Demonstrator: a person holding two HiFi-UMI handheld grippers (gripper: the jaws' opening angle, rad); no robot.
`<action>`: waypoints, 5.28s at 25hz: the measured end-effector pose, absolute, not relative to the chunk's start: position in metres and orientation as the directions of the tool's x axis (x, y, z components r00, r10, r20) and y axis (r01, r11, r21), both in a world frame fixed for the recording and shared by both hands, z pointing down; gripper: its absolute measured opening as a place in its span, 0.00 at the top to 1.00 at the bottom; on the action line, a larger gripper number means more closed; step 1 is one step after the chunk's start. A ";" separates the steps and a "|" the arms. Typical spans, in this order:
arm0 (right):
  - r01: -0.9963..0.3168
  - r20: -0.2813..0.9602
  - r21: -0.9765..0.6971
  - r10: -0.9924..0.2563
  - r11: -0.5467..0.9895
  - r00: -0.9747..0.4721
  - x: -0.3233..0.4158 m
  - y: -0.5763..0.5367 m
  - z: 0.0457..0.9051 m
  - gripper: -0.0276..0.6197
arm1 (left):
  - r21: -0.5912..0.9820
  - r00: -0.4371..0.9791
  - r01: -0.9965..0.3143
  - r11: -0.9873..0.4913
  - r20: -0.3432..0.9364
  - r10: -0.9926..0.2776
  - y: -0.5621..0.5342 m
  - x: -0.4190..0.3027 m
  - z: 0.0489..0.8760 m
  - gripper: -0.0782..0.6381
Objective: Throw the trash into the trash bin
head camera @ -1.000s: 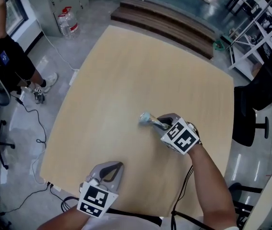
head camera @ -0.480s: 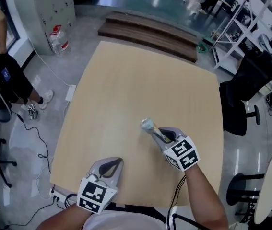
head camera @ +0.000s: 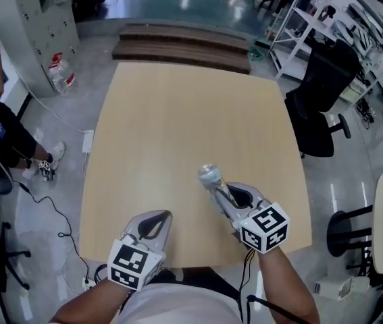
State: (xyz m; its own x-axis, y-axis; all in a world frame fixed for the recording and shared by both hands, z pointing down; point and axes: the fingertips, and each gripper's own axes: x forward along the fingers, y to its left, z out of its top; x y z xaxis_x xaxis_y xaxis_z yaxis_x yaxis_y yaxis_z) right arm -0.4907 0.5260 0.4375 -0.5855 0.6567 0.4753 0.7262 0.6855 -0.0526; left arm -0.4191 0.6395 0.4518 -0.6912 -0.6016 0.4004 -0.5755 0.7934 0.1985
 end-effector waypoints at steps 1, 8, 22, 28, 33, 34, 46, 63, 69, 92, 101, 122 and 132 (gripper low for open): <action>0.711 0.467 -0.051 0.646 0.701 -0.604 -0.482 0.523 0.434 0.83 | 0.197 -0.689 -0.584 0.788 0.393 -0.609 0.637 -0.418 0.447 0.88; 0.590 0.427 -0.063 0.556 0.805 -0.713 -0.428 0.494 0.414 0.83 | 0.175 -0.598 -0.711 0.681 0.359 -0.717 0.600 -0.407 0.432 0.88; 0.399 0.347 -0.081 0.401 0.913 -0.848 -0.353 0.414 0.383 0.83 | 0.152 -0.509 -0.808 0.569 0.304 -0.805 0.513 -0.376 0.410 0.88; 0.328 0.304 -0.092 0.340 0.940 -0.890 -0.316 0.369 0.368 0.83 | 0.143 -0.480 -0.834 0.533 0.289 -0.828 0.468 -0.352 0.403 0.88; 0.266 0.285 -0.093 0.282 0.959 -0.916 -0.278 0.328 0.363 0.83 | 0.164 -0.430 -0.861 0.481 0.270 -0.861 0.429 -0.324 0.394 0.88; 0.255 0.279 -0.093 0.271 0.962 -0.921 -0.270 0.321 0.363 0.83 | 0.159 -0.423 -0.867 0.472 0.267 -0.866 0.422 -0.319 0.393 0.88; 0.124 0.223 -0.093 0.142 0.988 -0.964 -0.181 0.248 0.353 0.83 | 0.119 -0.327 -0.922 0.367 0.263 -0.908 0.349 -0.251 0.389 0.88; -0.213 0.202 -0.101 -0.189 0.972 -0.961 -0.023 0.145 0.350 0.83 | 0.085 -0.043 -0.994 0.068 0.271 -0.962 0.222 -0.129 0.386 0.88; -0.335 0.186 -0.103 -0.312 0.937 -0.932 0.029 0.126 0.345 0.83 | 0.078 0.080 -0.995 -0.061 0.275 -0.958 0.186 -0.086 0.381 0.88; -0.801 0.209 -0.141 -0.773 0.582 -0.599 0.182 0.069 0.351 0.83 | 0.088 0.571 -0.816 -0.571 0.271 -0.775 0.056 0.034 0.378 0.88; -0.867 0.227 -0.140 -0.837 0.478 -0.498 0.177 0.036 0.348 0.83 | 0.085 0.659 -0.743 -0.664 0.268 -0.703 0.008 0.025 0.370 0.88; -0.902 0.243 -0.110 -0.869 0.417 -0.431 0.130 -0.016 0.338 0.83 | 0.146 0.698 -0.712 -0.687 0.246 -0.672 -0.054 -0.023 0.372 0.88; -0.909 0.241 -0.146 -0.877 0.391 -0.416 0.135 -0.029 0.353 0.83 | 0.141 0.713 -0.692 -0.708 0.286 -0.641 -0.064 -0.015 0.386 0.88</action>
State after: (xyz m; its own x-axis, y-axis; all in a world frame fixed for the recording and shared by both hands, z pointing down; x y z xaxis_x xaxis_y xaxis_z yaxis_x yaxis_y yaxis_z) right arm 0.1355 -0.0292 0.3527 -0.4165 -0.8766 0.2411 -0.9085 0.3914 -0.1464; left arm -0.0154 -0.0637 0.3856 0.7126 -0.6406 0.2861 -0.6925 -0.7076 0.1406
